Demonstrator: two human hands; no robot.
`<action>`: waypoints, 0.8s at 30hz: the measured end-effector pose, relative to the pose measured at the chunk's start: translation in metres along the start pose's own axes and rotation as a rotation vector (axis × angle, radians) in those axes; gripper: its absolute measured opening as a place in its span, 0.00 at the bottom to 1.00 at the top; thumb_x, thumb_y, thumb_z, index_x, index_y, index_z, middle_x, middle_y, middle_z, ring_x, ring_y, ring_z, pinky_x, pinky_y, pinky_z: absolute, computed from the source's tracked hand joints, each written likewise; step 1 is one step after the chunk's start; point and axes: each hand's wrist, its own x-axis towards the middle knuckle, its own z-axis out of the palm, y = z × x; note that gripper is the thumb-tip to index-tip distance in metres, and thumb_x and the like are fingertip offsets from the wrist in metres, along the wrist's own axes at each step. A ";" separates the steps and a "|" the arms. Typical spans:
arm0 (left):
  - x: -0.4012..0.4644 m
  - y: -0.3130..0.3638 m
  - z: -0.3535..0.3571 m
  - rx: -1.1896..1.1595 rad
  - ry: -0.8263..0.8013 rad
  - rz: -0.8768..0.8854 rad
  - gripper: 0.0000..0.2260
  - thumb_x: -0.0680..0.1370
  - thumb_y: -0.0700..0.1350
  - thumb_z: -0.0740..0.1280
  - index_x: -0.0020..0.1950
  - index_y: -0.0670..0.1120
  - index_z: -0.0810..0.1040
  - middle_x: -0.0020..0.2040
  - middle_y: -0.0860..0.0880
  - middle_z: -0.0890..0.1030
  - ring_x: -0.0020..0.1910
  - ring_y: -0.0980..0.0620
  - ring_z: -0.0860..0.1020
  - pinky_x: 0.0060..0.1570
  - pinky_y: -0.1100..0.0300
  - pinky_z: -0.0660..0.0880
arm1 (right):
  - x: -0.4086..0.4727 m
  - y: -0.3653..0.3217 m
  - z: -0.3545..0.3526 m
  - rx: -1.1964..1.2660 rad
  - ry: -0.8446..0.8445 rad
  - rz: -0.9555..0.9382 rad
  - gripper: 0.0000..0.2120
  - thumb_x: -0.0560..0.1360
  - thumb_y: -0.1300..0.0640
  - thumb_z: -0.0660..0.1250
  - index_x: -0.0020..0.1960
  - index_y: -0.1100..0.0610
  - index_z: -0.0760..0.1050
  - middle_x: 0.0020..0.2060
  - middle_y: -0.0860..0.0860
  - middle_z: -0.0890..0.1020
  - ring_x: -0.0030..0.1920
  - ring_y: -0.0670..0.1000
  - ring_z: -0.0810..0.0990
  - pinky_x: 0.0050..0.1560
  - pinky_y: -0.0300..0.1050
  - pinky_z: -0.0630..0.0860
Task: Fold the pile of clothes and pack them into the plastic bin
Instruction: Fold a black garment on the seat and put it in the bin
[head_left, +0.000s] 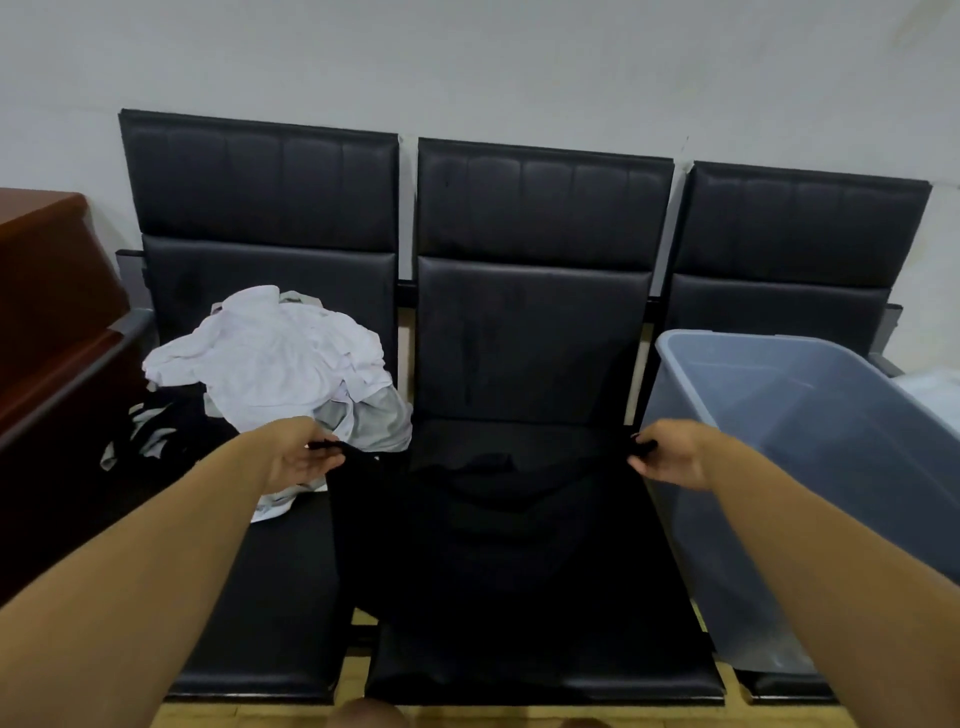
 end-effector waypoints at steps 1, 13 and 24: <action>0.017 -0.003 0.003 -0.082 0.018 0.001 0.05 0.82 0.34 0.60 0.54 0.37 0.76 0.47 0.39 0.78 0.41 0.45 0.79 0.23 0.61 0.79 | 0.021 0.002 0.004 0.104 0.051 -0.013 0.06 0.83 0.68 0.58 0.55 0.65 0.73 0.53 0.61 0.76 0.45 0.56 0.78 0.25 0.40 0.79; 0.196 -0.053 0.049 -0.806 0.071 0.030 0.17 0.87 0.40 0.52 0.74 0.35 0.66 0.73 0.40 0.71 0.72 0.44 0.72 0.69 0.57 0.70 | 0.192 0.030 0.037 0.775 0.268 0.051 0.19 0.83 0.65 0.61 0.74 0.61 0.69 0.72 0.58 0.72 0.70 0.55 0.74 0.63 0.43 0.78; 0.214 -0.075 0.089 0.255 0.447 0.475 0.07 0.82 0.41 0.63 0.57 0.43 0.68 0.52 0.42 0.79 0.50 0.44 0.78 0.54 0.52 0.73 | 0.225 0.067 0.090 -0.163 0.421 -0.560 0.13 0.80 0.65 0.65 0.62 0.56 0.78 0.58 0.55 0.81 0.60 0.56 0.79 0.61 0.42 0.70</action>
